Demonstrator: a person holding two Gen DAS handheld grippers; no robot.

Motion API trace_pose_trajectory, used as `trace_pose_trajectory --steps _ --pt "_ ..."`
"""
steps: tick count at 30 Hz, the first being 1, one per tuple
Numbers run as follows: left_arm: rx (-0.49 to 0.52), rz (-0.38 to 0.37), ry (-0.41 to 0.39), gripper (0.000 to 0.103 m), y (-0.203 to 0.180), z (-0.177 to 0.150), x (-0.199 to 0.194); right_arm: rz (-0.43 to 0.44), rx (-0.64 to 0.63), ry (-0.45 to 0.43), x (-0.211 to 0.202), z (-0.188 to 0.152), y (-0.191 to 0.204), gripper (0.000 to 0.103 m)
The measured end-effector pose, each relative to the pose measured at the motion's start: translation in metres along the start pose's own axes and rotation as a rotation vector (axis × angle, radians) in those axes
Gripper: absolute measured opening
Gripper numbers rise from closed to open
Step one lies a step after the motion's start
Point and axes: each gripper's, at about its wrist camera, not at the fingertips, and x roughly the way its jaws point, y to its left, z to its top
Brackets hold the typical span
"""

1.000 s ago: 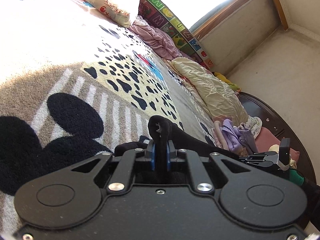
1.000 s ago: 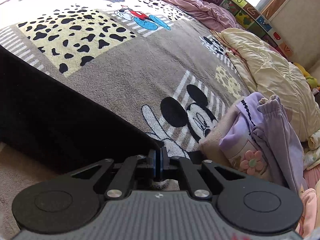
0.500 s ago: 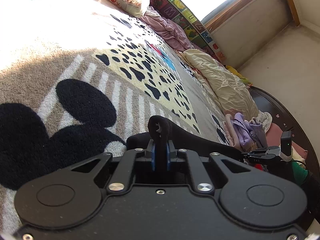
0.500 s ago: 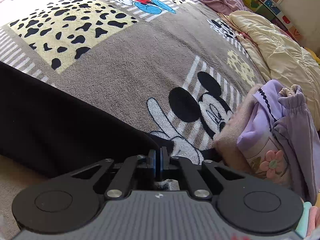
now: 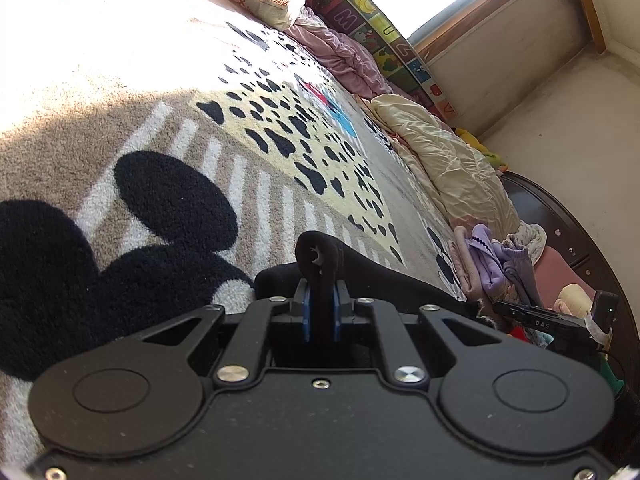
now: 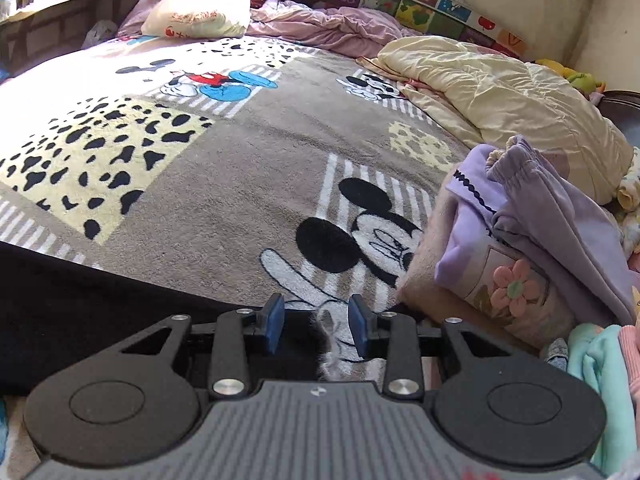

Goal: Fold clothes

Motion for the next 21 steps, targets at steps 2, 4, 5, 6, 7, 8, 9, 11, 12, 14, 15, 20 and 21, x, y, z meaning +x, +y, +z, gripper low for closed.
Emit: trace_pose_trajectory --steps 2,4,5,6,7,8,9,11,12,14,15,20,21 --pt "0.003 0.001 0.001 0.008 -0.001 0.000 0.000 0.103 -0.014 -0.049 -0.014 -0.019 0.017 0.033" --pt "0.006 0.001 0.002 0.008 -0.001 -0.001 -0.001 0.176 -0.076 -0.083 -0.018 -0.039 0.039 0.033" --pt "0.008 0.002 0.002 0.008 -0.001 -0.001 -0.002 0.158 -0.128 -0.070 -0.011 -0.047 0.049 0.033" --pt "0.010 0.004 0.001 0.008 -0.001 -0.001 -0.002 0.138 -0.180 -0.056 -0.004 -0.055 0.059 0.033" --pt "0.011 0.006 0.000 0.008 -0.001 -0.001 -0.003 0.133 -0.160 -0.041 0.007 -0.060 0.058 0.033" --pt "0.012 0.008 0.001 0.008 -0.001 -0.001 -0.002 0.144 -0.092 -0.065 0.013 -0.063 0.048 0.034" --pt "0.012 0.009 0.002 0.008 -0.001 -0.001 -0.002 0.140 0.028 -0.082 0.020 -0.063 0.032 0.035" --pt "0.004 0.007 0.007 0.009 0.001 -0.001 -0.001 0.084 0.138 -0.084 0.023 -0.063 0.010 0.034" --pt "-0.001 0.006 0.008 0.009 0.001 0.000 -0.001 0.056 0.132 -0.083 0.023 -0.063 0.004 0.034" --pt "-0.002 0.005 0.010 0.009 0.002 0.000 0.000 0.010 0.123 -0.081 0.021 -0.064 -0.006 0.034" --pt "-0.003 0.005 0.011 0.009 0.002 0.000 0.000 -0.020 0.131 -0.084 0.018 -0.066 -0.010 0.034" --pt "-0.003 0.005 0.017 0.009 0.002 0.000 0.001 -0.075 0.185 -0.146 -0.001 -0.085 -0.019 0.035" --pt "-0.002 0.005 0.018 0.009 0.002 -0.001 0.001 -0.063 0.164 -0.162 -0.003 -0.086 -0.014 0.035"
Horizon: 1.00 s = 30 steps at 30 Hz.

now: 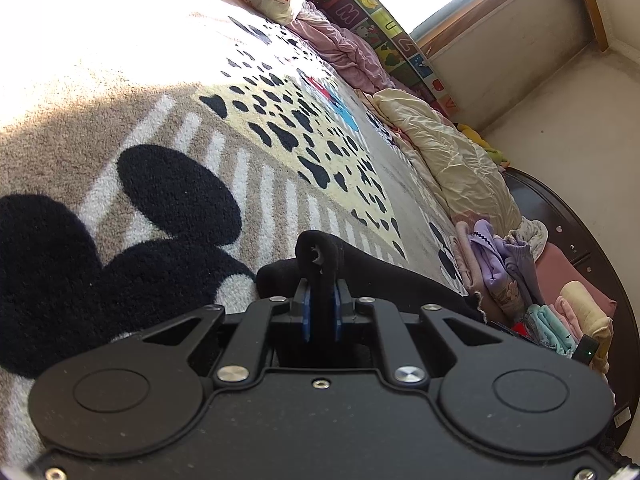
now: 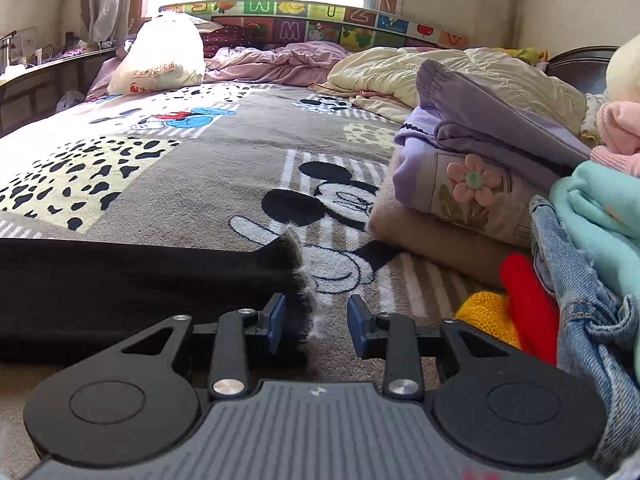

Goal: Fold clothes

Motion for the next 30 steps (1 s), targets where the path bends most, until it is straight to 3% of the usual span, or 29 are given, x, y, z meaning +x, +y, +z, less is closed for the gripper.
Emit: trace_pose_trajectory --steps 5,7,10,12,14,15,16,18,21,22,24,25,27,30 --pt "0.003 -0.001 0.001 0.009 0.000 0.000 0.000 0.195 0.005 0.010 0.017 0.017 0.023 0.035" --pt "0.000 -0.005 0.005 0.009 0.001 0.000 0.000 0.282 0.090 0.039 0.033 0.022 0.025 0.037" --pt "-0.001 -0.009 0.013 0.009 0.002 0.001 0.000 0.191 0.155 0.072 0.050 0.021 0.016 0.039" --pt "-0.003 -0.010 0.016 0.009 0.002 0.002 0.001 0.087 0.206 0.075 0.053 0.019 0.004 0.032" --pt "-0.006 -0.011 0.018 0.009 0.003 0.002 0.001 -0.033 0.134 0.081 0.049 0.022 0.012 0.035" --pt "-0.006 -0.010 0.018 0.010 0.003 0.002 0.001 -0.093 0.097 0.084 0.047 0.024 0.016 0.043" --pt "-0.008 -0.009 0.018 0.010 0.005 0.003 0.002 -0.118 0.096 0.071 0.044 0.025 0.017 0.043" --pt "-0.012 -0.007 0.018 0.011 0.006 0.003 0.003 -0.064 0.141 0.016 0.036 0.025 0.014 0.041" --pt "-0.011 -0.005 0.018 0.011 0.007 0.003 0.003 -0.034 0.067 0.005 0.033 0.023 0.025 0.043" --pt "-0.010 -0.004 0.018 0.011 0.007 0.003 0.003 -0.050 0.040 0.051 0.039 0.019 0.028 0.045" --pt "-0.009 -0.014 0.021 0.011 0.008 0.004 0.002 -0.087 0.124 0.080 0.041 0.009 0.012 0.067" --pt "-0.008 -0.021 0.024 0.013 0.008 0.005 0.001 -0.105 0.167 0.094 0.041 0.004 0.004 0.071" --pt "-0.001 -0.024 0.007 0.026 0.003 0.007 -0.006 -0.130 0.256 0.051 0.027 0.000 -0.012 0.069" --pt "0.005 -0.006 -0.058 0.031 -0.003 0.009 -0.020 -0.069 0.333 0.032 0.014 -0.005 -0.017 0.068"
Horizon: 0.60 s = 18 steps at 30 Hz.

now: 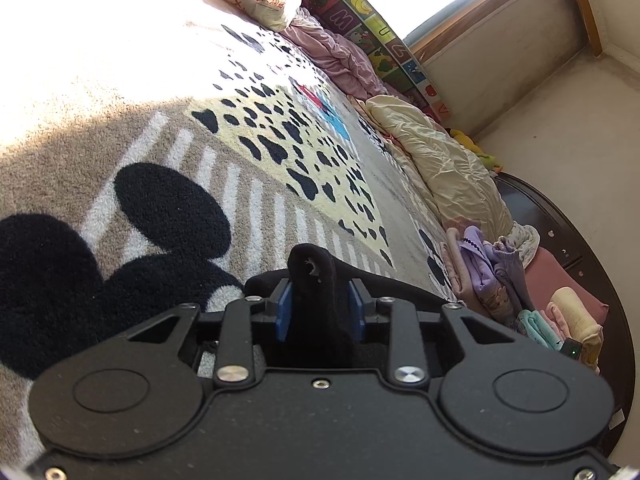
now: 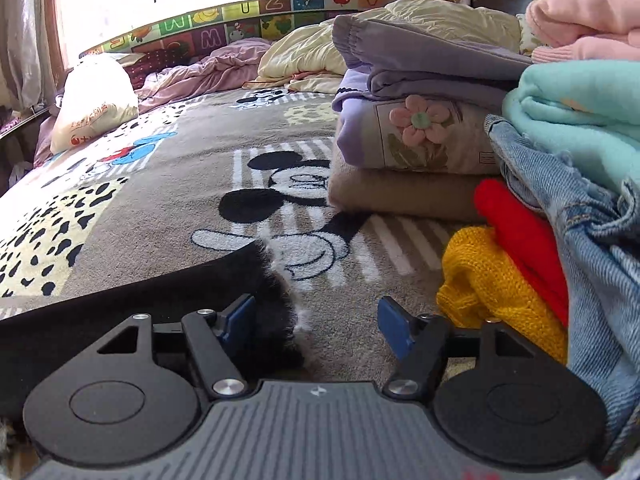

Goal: Fold clothes

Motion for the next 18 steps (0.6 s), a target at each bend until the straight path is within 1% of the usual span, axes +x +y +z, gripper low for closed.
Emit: trace_pose_trajectory --steps 3,4,5,6,7,8,9,10,11,12,13,14,17,18 --pt "0.025 0.020 -0.066 0.032 -0.006 0.001 -0.014 0.047 0.072 -0.012 -0.008 -0.004 0.004 0.068" --pt "0.035 0.021 -0.074 0.032 -0.007 0.001 -0.016 0.079 0.120 -0.015 -0.009 -0.006 0.003 0.068" --pt "0.044 0.021 -0.079 0.032 -0.009 0.001 -0.018 0.097 0.142 -0.015 -0.009 -0.007 0.005 0.068" --pt "0.054 0.021 -0.083 0.033 -0.011 0.001 -0.019 0.097 0.103 -0.004 -0.008 -0.010 0.012 0.068" --pt "0.064 0.020 -0.088 0.033 -0.012 0.001 -0.020 0.067 0.013 0.026 -0.005 -0.013 0.023 0.068" --pt "0.074 0.030 -0.079 0.036 -0.014 0.000 -0.019 0.019 -0.082 0.070 0.001 -0.018 0.034 0.069" --pt "0.084 0.044 -0.066 0.043 -0.016 0.000 -0.017 -0.012 -0.152 0.052 0.001 -0.024 0.038 0.075" --pt "0.094 0.057 -0.053 0.043 -0.018 -0.001 -0.014 -0.030 -0.135 0.052 0.001 -0.023 0.036 0.080" --pt "0.083 0.068 -0.038 0.043 -0.017 -0.002 -0.013 -0.029 -0.053 0.070 0.000 -0.020 0.028 0.082" --pt "0.064 0.077 -0.023 0.044 -0.015 -0.003 -0.011 -0.027 0.019 0.073 -0.003 -0.018 0.021 0.081" --pt "0.045 0.086 -0.009 0.044 -0.013 -0.005 -0.010 -0.027 0.055 0.065 -0.007 -0.017 0.019 0.079" --pt "0.027 0.096 0.006 0.044 -0.011 -0.006 -0.008 -0.006 0.097 0.053 -0.013 -0.016 0.017 0.075" --pt "-0.045 0.105 0.033 0.045 -0.003 -0.008 -0.010 0.130 0.344 0.062 -0.019 -0.023 -0.001 0.074" --pt "-0.069 0.101 0.041 0.047 -0.001 -0.008 -0.010 0.194 0.479 0.069 -0.018 -0.029 -0.010 0.074"
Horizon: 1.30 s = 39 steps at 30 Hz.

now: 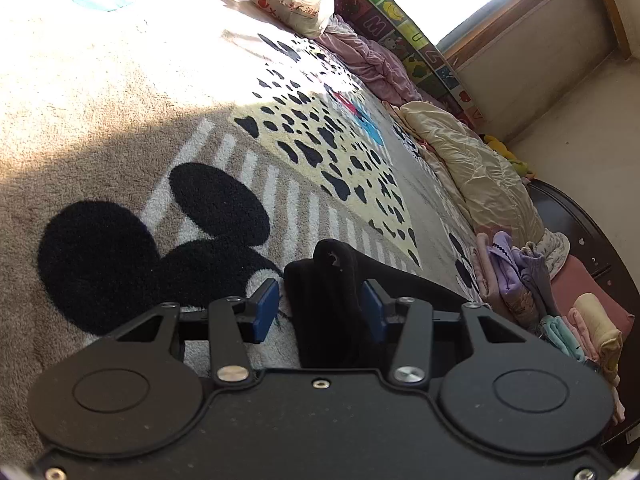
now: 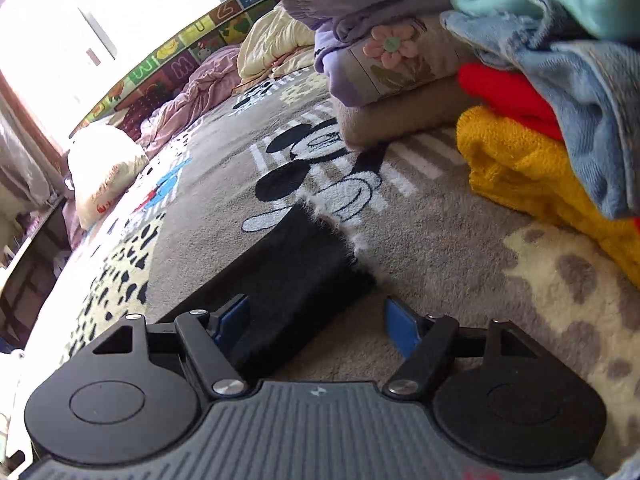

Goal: Fold clothes

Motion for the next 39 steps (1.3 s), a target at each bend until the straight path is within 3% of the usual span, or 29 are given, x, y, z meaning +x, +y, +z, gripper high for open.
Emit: trace_pose_trajectory --steps 3,8,10,12,15,21,25,26,30,33,39 --pt "-0.075 -0.056 0.037 0.052 0.005 -0.001 0.001 0.075 0.196 -0.006 0.000 -0.003 -0.015 0.074" --pt "-0.082 -0.055 0.054 0.053 0.002 -0.004 0.002 0.109 0.248 0.012 0.015 0.001 -0.015 0.073" --pt "-0.092 -0.056 0.055 0.053 0.004 -0.003 0.002 0.133 0.286 -0.004 0.022 0.002 -0.020 0.065" --pt "-0.104 -0.061 0.055 0.053 0.007 -0.002 0.002 0.149 0.321 -0.028 0.026 -0.002 -0.028 0.044" --pt "-0.110 -0.063 0.059 0.053 0.008 -0.003 0.003 0.174 0.360 -0.061 0.031 -0.008 -0.038 0.028" --pt "-0.116 -0.071 0.059 0.059 0.005 -0.005 0.003 0.253 0.427 -0.150 0.031 -0.020 -0.047 0.028" --pt "-0.113 -0.070 0.056 0.063 0.002 -0.007 0.004 0.228 0.387 -0.171 0.035 -0.020 -0.039 0.029" --pt "-0.097 -0.062 0.053 0.061 -0.001 -0.009 0.005 0.219 0.377 -0.164 0.038 -0.018 -0.038 0.024" --pt "-0.068 -0.023 0.042 0.026 -0.005 -0.020 0.014 0.223 0.384 -0.171 0.036 -0.017 -0.035 0.017" --pt "-0.069 -0.035 0.030 0.018 -0.005 -0.021 0.011 0.227 0.385 -0.180 0.026 -0.022 -0.036 0.016" --pt "-0.130 -0.102 0.020 0.017 -0.003 -0.011 -0.033 0.262 0.394 -0.193 -0.012 -0.028 -0.034 0.014"
